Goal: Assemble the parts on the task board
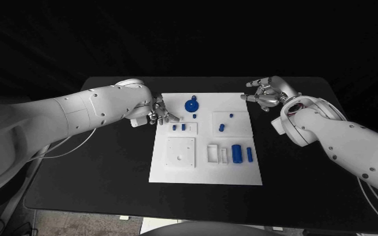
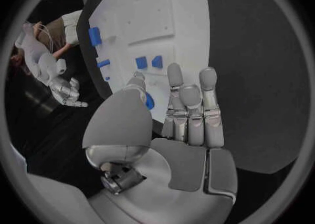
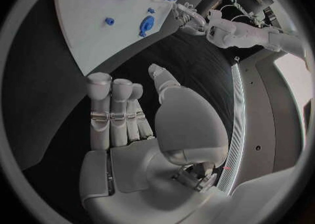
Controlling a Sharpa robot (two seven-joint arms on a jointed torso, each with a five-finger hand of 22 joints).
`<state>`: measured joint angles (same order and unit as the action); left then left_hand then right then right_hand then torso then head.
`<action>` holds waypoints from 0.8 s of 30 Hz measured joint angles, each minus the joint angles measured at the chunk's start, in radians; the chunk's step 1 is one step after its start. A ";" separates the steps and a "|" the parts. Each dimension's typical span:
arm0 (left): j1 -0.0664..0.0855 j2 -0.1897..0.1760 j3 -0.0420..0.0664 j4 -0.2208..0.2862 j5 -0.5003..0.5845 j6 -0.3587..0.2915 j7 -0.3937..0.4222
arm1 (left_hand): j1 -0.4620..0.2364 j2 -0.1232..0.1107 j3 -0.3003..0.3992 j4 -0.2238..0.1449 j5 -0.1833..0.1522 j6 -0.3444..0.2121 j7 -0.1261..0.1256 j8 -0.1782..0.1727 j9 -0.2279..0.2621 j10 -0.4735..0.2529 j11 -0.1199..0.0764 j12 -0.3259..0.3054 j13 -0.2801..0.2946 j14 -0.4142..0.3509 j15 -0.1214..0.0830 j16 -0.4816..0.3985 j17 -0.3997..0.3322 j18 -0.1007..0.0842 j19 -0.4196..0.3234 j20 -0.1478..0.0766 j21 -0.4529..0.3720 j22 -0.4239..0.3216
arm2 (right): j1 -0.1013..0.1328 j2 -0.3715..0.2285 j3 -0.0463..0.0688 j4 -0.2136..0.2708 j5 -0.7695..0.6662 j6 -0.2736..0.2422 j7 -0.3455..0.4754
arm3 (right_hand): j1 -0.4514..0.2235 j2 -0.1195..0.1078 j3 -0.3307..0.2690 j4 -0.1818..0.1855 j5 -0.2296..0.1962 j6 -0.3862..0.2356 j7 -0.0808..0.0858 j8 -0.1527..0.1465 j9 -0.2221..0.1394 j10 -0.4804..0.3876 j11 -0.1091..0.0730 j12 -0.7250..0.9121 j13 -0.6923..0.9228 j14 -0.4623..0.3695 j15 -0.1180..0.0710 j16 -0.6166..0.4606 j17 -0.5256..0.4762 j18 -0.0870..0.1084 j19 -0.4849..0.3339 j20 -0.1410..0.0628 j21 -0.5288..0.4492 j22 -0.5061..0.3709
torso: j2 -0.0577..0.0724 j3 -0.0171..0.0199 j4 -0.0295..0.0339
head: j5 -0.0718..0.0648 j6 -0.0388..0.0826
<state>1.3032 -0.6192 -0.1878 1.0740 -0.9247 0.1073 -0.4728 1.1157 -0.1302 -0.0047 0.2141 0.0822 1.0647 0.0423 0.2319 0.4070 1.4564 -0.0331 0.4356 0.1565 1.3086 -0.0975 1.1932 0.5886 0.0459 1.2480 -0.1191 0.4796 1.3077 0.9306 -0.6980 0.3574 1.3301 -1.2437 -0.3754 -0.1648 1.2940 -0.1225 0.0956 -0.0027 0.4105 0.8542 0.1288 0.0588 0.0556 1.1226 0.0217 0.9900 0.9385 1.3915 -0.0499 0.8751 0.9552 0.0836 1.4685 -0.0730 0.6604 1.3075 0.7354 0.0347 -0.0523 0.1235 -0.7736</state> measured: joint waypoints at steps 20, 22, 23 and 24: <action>0.040 0.000 -0.022 0.097 -0.017 -0.344 0.459 | 0.265 0.099 0.100 -0.367 0.041 0.061 0.045 -0.152 -0.314 -0.213 0.099 -0.369 -0.096 -0.142 0.096 -0.371 -0.240 0.000 -0.101 0.096 -0.299 -0.156 | 0.000 -0.007 0.000 -0.002 0.001 -0.004 0.005 | 0.000 0.000 0.012 -0.002 0.000 0.001 -0.004 0.000 0.000 0.030 -0.015 -0.205 -0.205 -0.001 -0.011 -0.110 -0.070 0.018 -0.011 0.000 -0.283 -0.018 | 0.000 -0.0018 0.0006 | -0.006 0.028; 0.036 0.015 -0.031 0.081 -0.053 -0.368 0.491 | 0.268 0.096 0.108 -0.375 0.053 0.061 0.045 -0.161 -0.319 -0.225 0.105 -0.369 -0.096 -0.141 0.096 -0.376 -0.243 0.010 -0.090 0.097 -0.313 -0.167 | 0.000 -0.006 0.000 -0.002 0.002 -0.006 0.007 | 0.000 0.000 0.023 -0.003 0.000 0.010 -0.006 0.000 0.000 0.045 -0.017 -0.256 -0.259 0.000 -0.011 -0.138 -0.087 0.019 -0.013 -0.002 -0.375 -0.053 | 0.000 -0.0012 -0.0006 | -0.005 0.031; 0.034 0.019 -0.033 0.076 -0.065 -0.376 0.500 | 0.270 0.094 0.111 -0.378 0.056 0.063 0.047 -0.162 -0.319 -0.229 0.106 -0.369 -0.097 -0.141 0.096 -0.377 -0.243 0.016 -0.090 0.098 -0.316 -0.169 | 0.000 -0.006 0.000 -0.002 0.003 -0.007 0.008 | 0.000 0.000 0.025 -0.003 0.000 0.014 -0.006 0.000 0.000 0.045 -0.017 -0.271 -0.275 0.000 -0.011 -0.147 -0.094 0.019 -0.014 -0.002 -0.404 -0.065 | 0.000 -0.0012 -0.0007 | -0.005 0.031; 0.031 0.027 -0.036 0.068 -0.084 -0.386 0.514 | 0.273 0.092 0.117 -0.384 0.060 0.066 0.050 -0.162 -0.321 -0.231 0.107 -0.369 -0.097 -0.141 0.096 -0.377 -0.243 0.016 -0.090 0.098 -0.316 -0.168 | 0.000 -0.005 0.000 -0.003 0.003 -0.009 0.010 | 0.000 0.000 0.029 -0.006 0.000 0.017 -0.004 0.000 0.000 0.045 -0.017 -0.291 -0.293 -0.001 -0.011 -0.160 -0.103 0.020 -0.016 -0.002 -0.432 -0.079 | 0.000 -0.0010 -0.0015 | -0.005 0.032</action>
<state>1.3339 -0.5926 -0.2241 1.1416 -1.0087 -0.2784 0.0408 1.3885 -0.0382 0.1127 -0.1701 0.1425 1.1308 0.0925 0.0695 0.0865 1.2256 0.0737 0.0665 0.0598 1.1674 -0.0011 0.8158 0.3452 0.0622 1.1581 -0.0216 0.1640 1.1397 0.9306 -0.7030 0.3574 1.3274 -1.2404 -0.3841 -0.1543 1.2940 -0.1225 0.1251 -0.0088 0.4105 0.8709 0.1251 0.0588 0.0561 1.1676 0.0049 0.6989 0.6458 1.3903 -0.0608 0.7149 0.8521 0.1032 1.4521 -0.0752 0.2282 1.2281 0.7356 0.0337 -0.0539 0.1183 -0.7412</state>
